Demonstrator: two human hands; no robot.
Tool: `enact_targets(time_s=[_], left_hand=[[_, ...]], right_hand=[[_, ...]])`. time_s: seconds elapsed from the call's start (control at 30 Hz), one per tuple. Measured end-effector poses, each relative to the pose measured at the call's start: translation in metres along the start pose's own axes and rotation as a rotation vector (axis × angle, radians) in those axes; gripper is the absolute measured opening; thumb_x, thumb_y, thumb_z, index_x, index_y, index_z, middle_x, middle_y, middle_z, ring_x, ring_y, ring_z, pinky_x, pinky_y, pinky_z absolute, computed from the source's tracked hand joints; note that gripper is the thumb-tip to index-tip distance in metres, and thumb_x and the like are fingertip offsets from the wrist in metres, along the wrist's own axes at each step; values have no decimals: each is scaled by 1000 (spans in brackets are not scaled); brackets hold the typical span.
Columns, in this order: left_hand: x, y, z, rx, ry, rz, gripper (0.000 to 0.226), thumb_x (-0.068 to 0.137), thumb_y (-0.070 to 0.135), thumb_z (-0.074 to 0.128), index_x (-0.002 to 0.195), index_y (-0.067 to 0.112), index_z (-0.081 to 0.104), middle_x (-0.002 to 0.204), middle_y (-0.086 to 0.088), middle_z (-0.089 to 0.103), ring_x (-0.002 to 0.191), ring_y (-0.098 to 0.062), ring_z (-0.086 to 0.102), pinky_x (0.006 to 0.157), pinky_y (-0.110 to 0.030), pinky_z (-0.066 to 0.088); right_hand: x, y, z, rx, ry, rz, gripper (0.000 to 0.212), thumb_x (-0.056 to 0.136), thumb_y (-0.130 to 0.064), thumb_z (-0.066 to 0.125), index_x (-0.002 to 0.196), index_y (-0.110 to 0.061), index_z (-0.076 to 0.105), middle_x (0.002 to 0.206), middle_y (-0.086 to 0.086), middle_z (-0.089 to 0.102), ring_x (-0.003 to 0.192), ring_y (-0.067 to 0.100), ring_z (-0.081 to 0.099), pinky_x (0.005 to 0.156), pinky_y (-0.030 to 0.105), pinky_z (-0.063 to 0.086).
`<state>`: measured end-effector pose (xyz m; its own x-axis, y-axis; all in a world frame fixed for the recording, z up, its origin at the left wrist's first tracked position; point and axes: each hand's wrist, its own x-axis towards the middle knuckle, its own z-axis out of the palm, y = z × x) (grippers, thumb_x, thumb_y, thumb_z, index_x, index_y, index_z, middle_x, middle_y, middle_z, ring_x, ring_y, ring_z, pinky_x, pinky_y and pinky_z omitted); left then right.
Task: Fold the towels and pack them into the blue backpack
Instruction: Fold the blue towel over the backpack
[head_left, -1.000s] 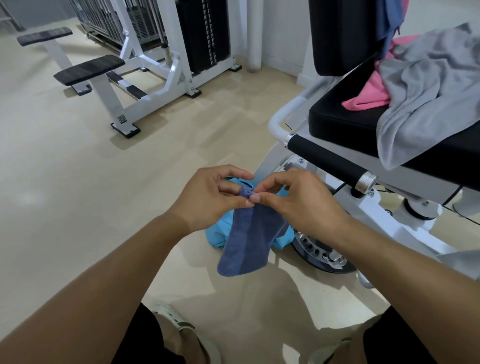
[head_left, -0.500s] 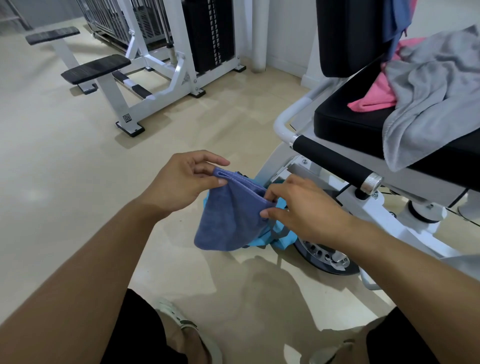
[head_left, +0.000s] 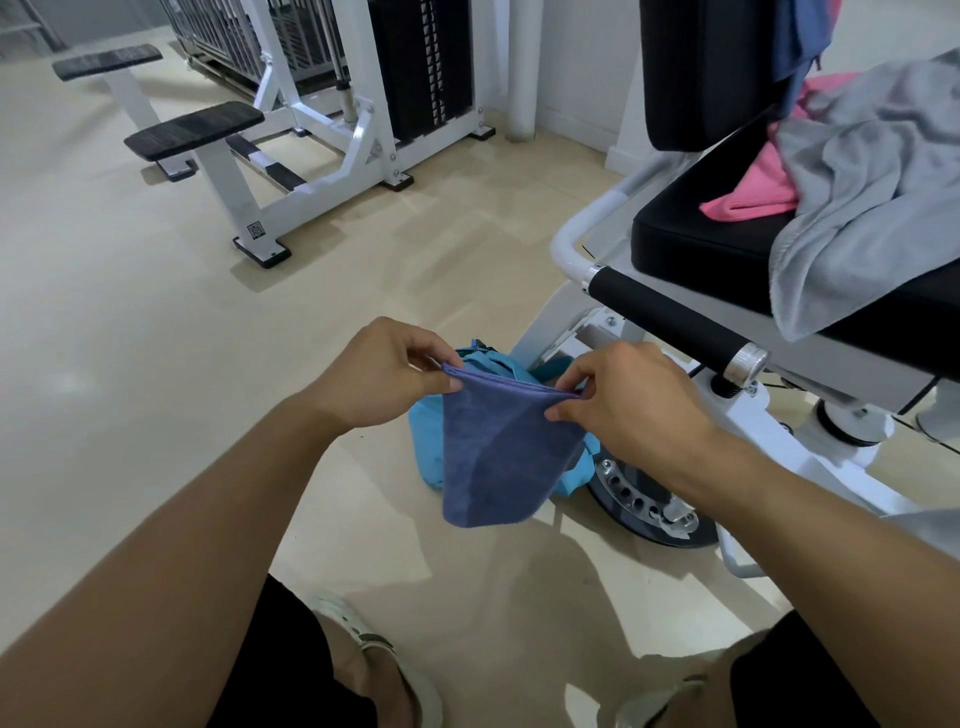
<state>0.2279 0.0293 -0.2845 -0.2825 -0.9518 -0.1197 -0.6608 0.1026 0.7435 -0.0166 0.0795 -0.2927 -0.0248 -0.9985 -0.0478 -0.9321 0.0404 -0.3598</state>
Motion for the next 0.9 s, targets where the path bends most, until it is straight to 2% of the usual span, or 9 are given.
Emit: enact_targets(time_s=[0.07, 0.13, 0.23, 0.33, 0.4, 0.5, 0.67, 0.77, 0.9], left_hand=[[1, 0, 1, 15, 9, -21, 10, 80, 17, 84, 87, 22, 81, 84, 2, 68, 75, -16, 63, 72, -26, 51], [2, 1, 1, -36, -26, -75, 9, 81, 14, 83, 89, 19, 80, 71, -1, 63, 64, -14, 62, 68, -38, 56], [-1, 4, 1, -124, -89, -171, 9, 87, 10, 76, 95, 14, 77, 64, -6, 65, 62, -21, 74, 58, -30, 58], [-3, 5, 1, -170, -115, -217, 12, 91, 10, 72, 102, 13, 74, 70, -8, 74, 69, -29, 77, 65, -36, 62], [-3, 5, 1, -177, -136, -233, 15, 91, 7, 70, 104, 13, 72, 83, -8, 78, 72, -29, 77, 70, -38, 63], [-2, 6, 3, -193, -124, -234, 16, 91, 1, 62, 99, 9, 74, 91, -12, 79, 77, -26, 78, 73, -36, 64], [3, 7, 7, -267, -21, -257, 21, 94, 20, 62, 90, 6, 77, 90, -15, 77, 75, -27, 78, 76, -38, 64], [4, 2, 10, -249, 17, -245, 27, 85, 33, 81, 87, 6, 77, 78, -14, 77, 72, -26, 77, 74, -36, 64], [7, -4, 14, -233, 25, -264, 8, 82, 12, 81, 85, 8, 74, 79, -17, 77, 73, -31, 77, 82, -46, 63]], right_hand=[[-1, 0, 2, 14, -20, -4, 18, 76, -45, 83, 75, -37, 68, 82, -11, 68, 83, 15, 65, 67, 30, 51], [-2, -2, 5, 23, -21, -19, 24, 73, -43, 86, 72, -38, 63, 89, -7, 64, 89, 15, 59, 69, 29, 45], [-4, -8, 5, 11, -14, -73, 27, 73, -41, 86, 72, -36, 60, 95, -9, 55, 95, 13, 45, 66, 26, 34], [-7, -12, 1, -27, -8, -112, 26, 75, -43, 84, 73, -33, 60, 87, -13, 37, 95, 9, 32, 68, 28, 32], [-8, -12, 1, -39, -21, -97, 26, 76, -45, 82, 74, -33, 58, 84, -14, 40, 93, 8, 38, 68, 30, 35], [-7, -8, 7, -1, -110, -45, 25, 75, -39, 78, 74, -27, 56, 80, -13, 59, 78, 9, 52, 55, 26, 34], [-7, -10, 11, 146, -179, -87, 35, 72, -30, 84, 64, -19, 51, 58, -7, 54, 54, 7, 47, 48, 22, 34], [-11, -17, 13, 207, -224, -108, 33, 72, -32, 86, 78, -25, 54, 67, -6, 62, 58, 8, 54, 49, 19, 39], [-20, -24, 23, 183, -239, -133, 33, 75, -40, 84, 84, -28, 55, 72, -3, 66, 66, 13, 61, 56, 28, 48]])
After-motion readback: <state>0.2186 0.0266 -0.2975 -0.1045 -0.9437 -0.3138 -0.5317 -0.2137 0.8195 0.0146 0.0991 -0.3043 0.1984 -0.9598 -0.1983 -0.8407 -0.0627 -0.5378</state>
